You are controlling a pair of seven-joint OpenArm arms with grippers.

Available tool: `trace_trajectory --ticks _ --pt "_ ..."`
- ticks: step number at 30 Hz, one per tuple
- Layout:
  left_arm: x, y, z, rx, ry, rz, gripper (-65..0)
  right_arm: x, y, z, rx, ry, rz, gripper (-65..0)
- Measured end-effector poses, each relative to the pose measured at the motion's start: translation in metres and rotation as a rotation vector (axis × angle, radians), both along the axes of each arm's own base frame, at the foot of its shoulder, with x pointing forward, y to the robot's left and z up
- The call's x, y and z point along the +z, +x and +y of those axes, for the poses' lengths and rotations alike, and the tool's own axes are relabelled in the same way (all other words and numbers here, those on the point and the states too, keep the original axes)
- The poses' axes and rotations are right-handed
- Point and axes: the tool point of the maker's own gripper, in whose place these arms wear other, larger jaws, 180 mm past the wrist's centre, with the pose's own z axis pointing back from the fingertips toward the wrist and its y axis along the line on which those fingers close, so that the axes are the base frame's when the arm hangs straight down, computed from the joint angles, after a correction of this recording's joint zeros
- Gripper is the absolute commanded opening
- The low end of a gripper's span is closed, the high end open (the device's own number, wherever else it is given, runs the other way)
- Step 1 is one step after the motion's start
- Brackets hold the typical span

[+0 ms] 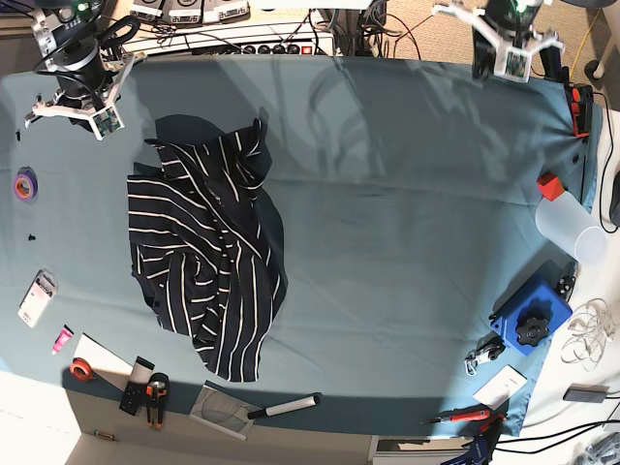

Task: Layout the t-shirt on the table in an organized manner, then fold the t-shirt properly
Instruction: 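Move the right gripper down onto the crumpled striped shirt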

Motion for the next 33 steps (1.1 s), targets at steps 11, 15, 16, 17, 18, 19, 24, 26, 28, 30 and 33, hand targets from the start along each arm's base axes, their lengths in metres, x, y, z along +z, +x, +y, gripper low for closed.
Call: trace_trajectory --ticks 11,15,16,17,18,19,24,26,28,30,33 --pt "0.009 0.022 0.0 -0.001 0.0 -0.068 -65.0 0.009 0.003 -0.01 0.006 -0.112 -0.035 -60.7" --pt "0.008 0.021 0.0 -0.001 0.002 -0.065 -41.3 0.004 -0.003 -0.004 -0.027 -0.062 -0.051 -41.0" --pt "0.008 0.021 0.0 -0.002 0.003 -0.065 -35.5 0.003 -0.004 -0.003 -0.036 -0.048 -0.06 -39.0" --pt "0.008 0.021 0.0 -0.001 0.002 -0.065 -31.5 0.003 -0.003 -0.001 -0.047 -0.03 -0.072 -38.9" --pt "0.008 0.021 0.0 -0.001 0.003 -0.065 -29.4 0.002 -0.002 0.002 -0.063 0.001 -0.083 -38.9" --pt "0.008 0.021 0.0 -0.001 0.003 -0.065 -29.1 0.0 -0.001 0.006 -0.084 0.05 -0.09 -38.9" --pt "0.008 0.021 -0.002 -0.016 0.001 -0.064 -29.1 -0.018 0.008 0.052 -0.054 0.341 -0.015 -39.0" --pt "0.008 0.02 -0.005 -0.033 -0.004 -0.063 -29.1 -0.017 0.015 0.075 0.001 0.444 -0.012 -39.0" --pt "0.008 0.019 -0.009 -0.056 -0.009 -0.062 -29.1 -0.016 0.021 0.086 0.032 0.464 -0.029 -39.0" --pt "0.008 0.019 -0.009 -0.058 -0.009 -0.061 -29.1 -0.016 0.026 0.098 0.054 0.482 -0.038 -39.0" --pt "0.008 0.019 -0.012 -0.074 -0.013 -0.061 -29.1 -0.019 0.028 0.126 0.115 0.539 -0.023 -39.0"
